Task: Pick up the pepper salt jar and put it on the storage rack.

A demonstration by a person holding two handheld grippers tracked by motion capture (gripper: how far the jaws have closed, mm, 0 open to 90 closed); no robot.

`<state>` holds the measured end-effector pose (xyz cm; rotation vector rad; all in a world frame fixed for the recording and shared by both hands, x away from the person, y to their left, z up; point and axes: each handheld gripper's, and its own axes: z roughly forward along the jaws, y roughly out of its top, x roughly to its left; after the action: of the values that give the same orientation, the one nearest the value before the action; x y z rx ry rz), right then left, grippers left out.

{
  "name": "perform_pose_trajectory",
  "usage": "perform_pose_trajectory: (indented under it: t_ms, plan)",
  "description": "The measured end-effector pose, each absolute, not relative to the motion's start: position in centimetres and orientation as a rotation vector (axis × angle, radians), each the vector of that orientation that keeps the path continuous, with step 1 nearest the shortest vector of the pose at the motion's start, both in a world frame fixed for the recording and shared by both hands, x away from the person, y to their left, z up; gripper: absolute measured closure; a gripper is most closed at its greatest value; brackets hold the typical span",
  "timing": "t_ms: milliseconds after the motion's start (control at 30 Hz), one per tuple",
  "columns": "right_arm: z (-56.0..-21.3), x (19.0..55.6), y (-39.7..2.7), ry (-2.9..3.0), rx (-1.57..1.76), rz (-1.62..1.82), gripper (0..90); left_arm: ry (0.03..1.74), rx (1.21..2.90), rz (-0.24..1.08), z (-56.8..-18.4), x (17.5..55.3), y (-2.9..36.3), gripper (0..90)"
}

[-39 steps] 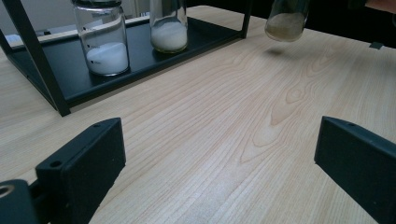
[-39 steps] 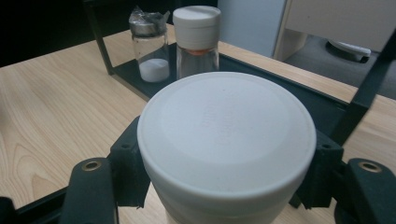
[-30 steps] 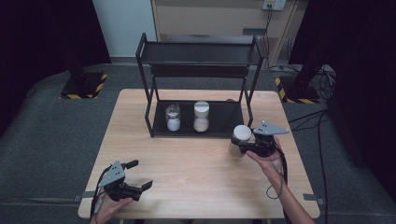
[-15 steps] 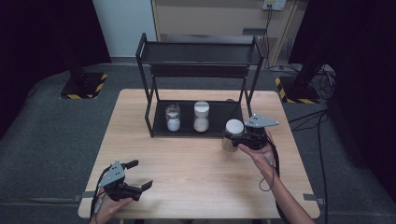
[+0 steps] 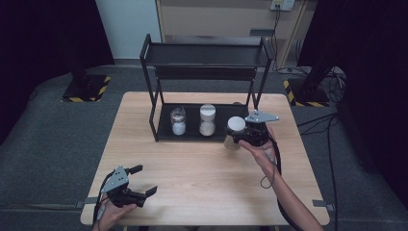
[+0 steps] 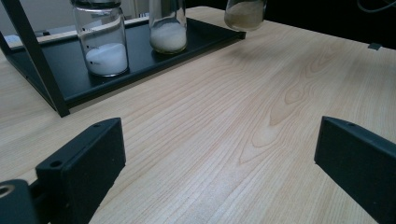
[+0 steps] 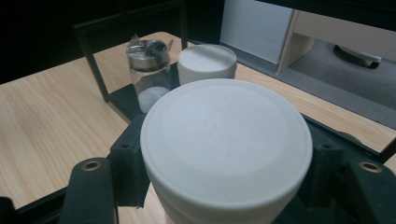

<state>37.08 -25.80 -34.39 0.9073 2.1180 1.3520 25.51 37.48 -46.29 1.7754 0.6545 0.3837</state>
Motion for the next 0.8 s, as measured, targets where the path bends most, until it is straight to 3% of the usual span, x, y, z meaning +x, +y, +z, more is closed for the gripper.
perform_pose_trajectory:
  t_ms: [800]
  plan:
    - [-34.2, 40.3, -23.2, 1.998, 1.061, 1.26, 33.5, 0.654, 1.775, 0.384, -46.3, 25.5, 37.5, 1.0]
